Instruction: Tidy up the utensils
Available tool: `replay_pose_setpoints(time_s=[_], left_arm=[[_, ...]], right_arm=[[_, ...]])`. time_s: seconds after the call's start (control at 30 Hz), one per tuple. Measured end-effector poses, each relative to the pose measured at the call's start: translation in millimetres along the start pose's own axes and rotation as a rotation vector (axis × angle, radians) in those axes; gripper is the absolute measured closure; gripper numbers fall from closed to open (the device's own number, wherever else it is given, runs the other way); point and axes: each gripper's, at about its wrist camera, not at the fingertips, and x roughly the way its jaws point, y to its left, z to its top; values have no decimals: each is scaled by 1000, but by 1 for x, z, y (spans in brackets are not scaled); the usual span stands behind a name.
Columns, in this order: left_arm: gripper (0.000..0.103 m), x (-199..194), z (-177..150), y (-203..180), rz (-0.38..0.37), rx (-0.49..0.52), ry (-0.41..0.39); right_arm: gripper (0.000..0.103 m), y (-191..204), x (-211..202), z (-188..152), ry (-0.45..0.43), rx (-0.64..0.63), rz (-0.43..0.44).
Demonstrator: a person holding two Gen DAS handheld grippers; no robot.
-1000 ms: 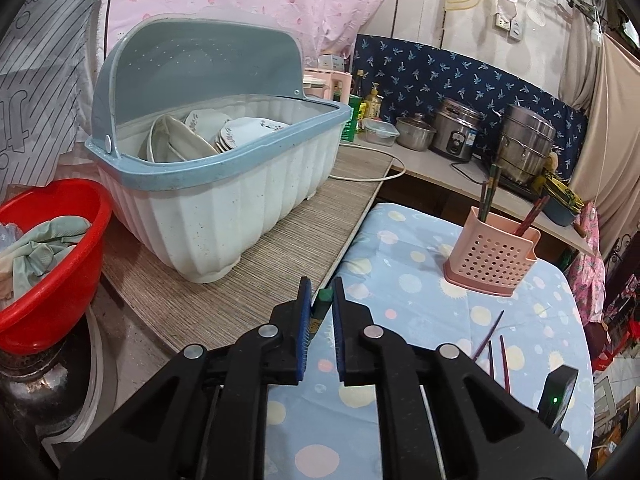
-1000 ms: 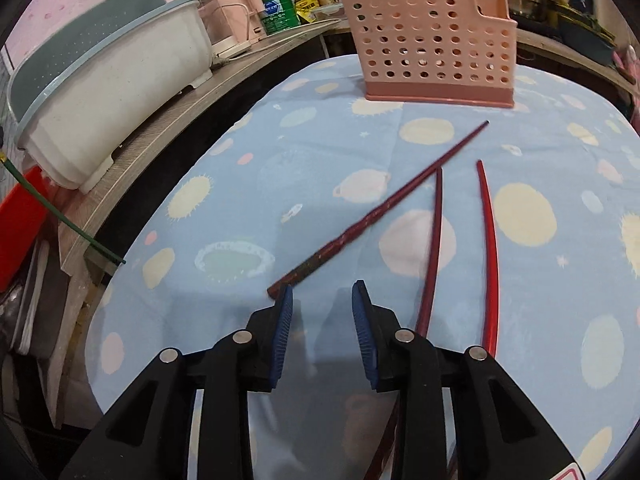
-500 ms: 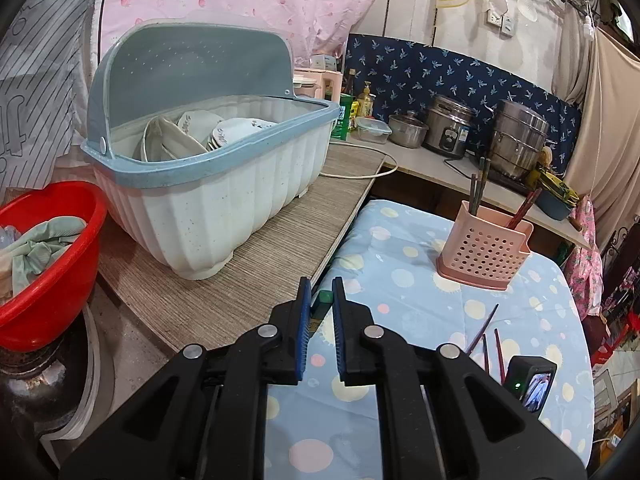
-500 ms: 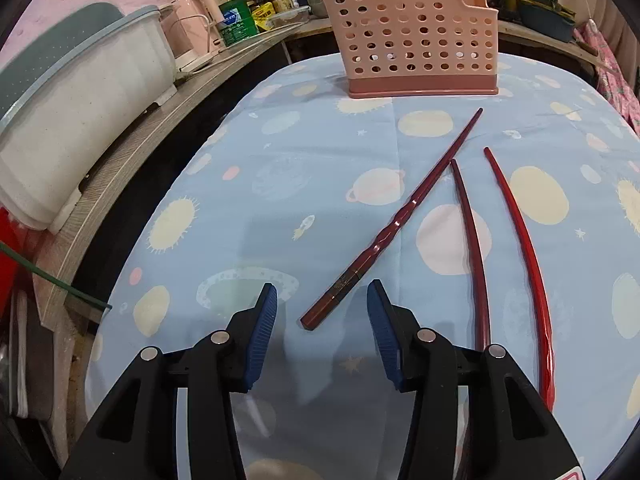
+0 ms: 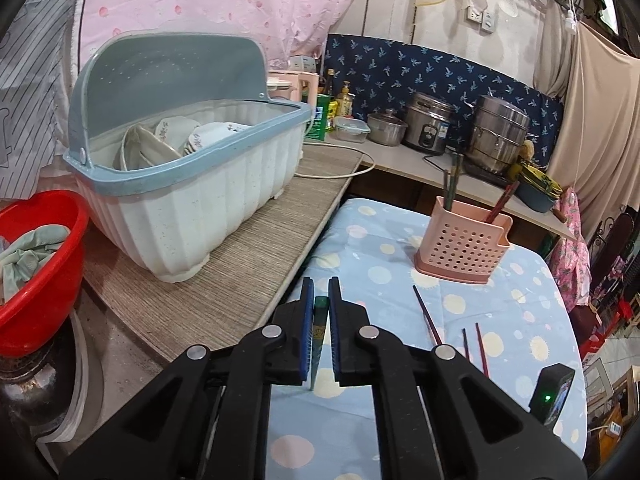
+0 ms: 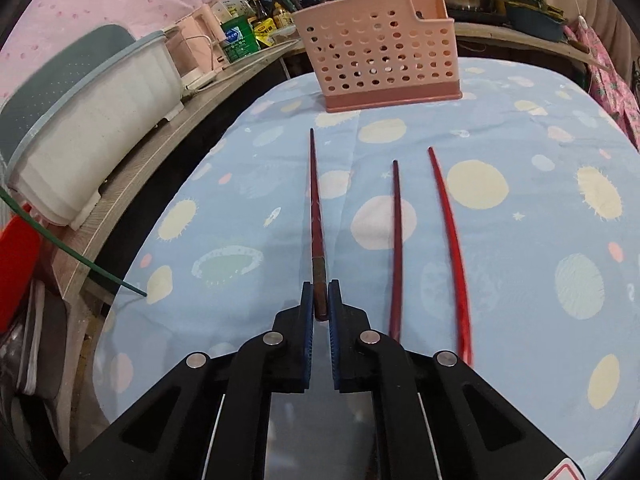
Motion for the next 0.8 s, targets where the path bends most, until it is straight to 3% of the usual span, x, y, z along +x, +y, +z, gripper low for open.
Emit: replay_pose_setpoints(time_s=[0.4,0.8], left_arm=[[96,2,8,-62,-110,41,5],[96,29,51,-128,-183,81,-22]], right_arm=[[96,-41,-91,44,-199,30,37],[97,-68,-141,137,-387,13,40]])
